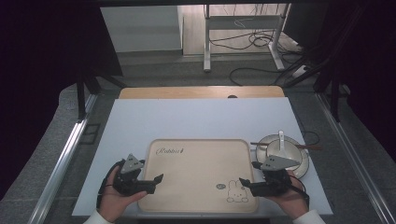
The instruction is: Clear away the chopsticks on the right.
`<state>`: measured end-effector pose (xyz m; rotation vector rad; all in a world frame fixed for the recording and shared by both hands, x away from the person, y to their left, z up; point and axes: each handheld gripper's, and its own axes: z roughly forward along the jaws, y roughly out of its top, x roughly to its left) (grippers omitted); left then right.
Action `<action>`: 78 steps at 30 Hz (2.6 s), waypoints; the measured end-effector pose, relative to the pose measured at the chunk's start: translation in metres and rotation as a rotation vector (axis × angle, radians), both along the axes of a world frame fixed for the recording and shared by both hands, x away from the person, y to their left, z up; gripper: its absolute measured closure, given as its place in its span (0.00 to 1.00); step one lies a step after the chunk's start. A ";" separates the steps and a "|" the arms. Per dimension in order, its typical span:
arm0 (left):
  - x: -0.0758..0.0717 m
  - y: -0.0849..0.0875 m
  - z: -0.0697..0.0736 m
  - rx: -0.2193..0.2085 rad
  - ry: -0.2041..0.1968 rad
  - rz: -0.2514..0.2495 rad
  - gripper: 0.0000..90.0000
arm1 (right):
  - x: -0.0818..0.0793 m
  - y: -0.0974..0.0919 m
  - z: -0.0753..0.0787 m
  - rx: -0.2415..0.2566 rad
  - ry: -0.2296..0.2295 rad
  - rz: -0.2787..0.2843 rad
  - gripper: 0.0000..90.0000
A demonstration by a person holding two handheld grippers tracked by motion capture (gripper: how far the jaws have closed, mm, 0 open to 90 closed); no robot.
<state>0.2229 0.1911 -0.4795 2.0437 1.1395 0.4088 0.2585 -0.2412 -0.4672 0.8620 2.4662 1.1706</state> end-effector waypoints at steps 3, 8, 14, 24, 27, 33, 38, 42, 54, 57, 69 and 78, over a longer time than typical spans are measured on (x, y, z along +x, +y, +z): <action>0.003 0.003 -0.001 0.008 0.009 0.004 0.17 | 0.001 0.002 -0.001 -0.011 -0.002 0.000 0.27; 0.008 0.005 -0.005 0.012 0.027 0.012 0.18 | 0.002 0.002 -0.002 -0.022 0.005 0.001 0.28; 0.009 0.004 -0.004 0.022 0.016 0.020 0.18 | 0.005 -0.002 0.012 -0.020 -0.013 -0.016 0.31; 0.008 0.002 -0.008 0.035 0.028 0.002 0.17 | 0.032 -0.032 0.074 -0.012 -0.076 -0.131 0.34; 0.010 0.002 -0.009 0.034 0.033 0.008 0.17 | 0.050 -0.055 0.085 -0.018 -0.072 -0.175 0.38; 0.010 0.001 -0.009 0.047 0.034 0.005 0.17 | 0.086 -0.104 0.085 -0.028 -0.051 -0.327 0.45; 0.012 -0.001 -0.011 0.057 0.042 0.004 0.17 | 0.110 -0.148 0.072 -0.076 -0.018 -0.443 0.56; 0.012 -0.001 -0.012 0.062 0.043 0.007 0.17 | 0.127 -0.161 0.056 -0.168 0.067 -0.479 0.70; 0.012 0.000 -0.013 0.077 0.041 0.010 0.17 | 0.152 -0.170 0.024 -0.310 0.171 -0.471 0.99; 0.012 0.000 -0.012 0.078 0.035 0.010 0.17 | 0.153 -0.167 0.012 -0.346 0.214 -0.455 0.99; 0.012 0.002 -0.013 0.088 0.040 0.002 0.17 | 0.143 -0.174 0.006 -0.371 0.248 -0.477 0.99; 0.012 0.002 -0.013 0.093 0.041 -0.002 0.17 | 0.127 -0.179 0.003 -0.362 0.281 -0.481 0.99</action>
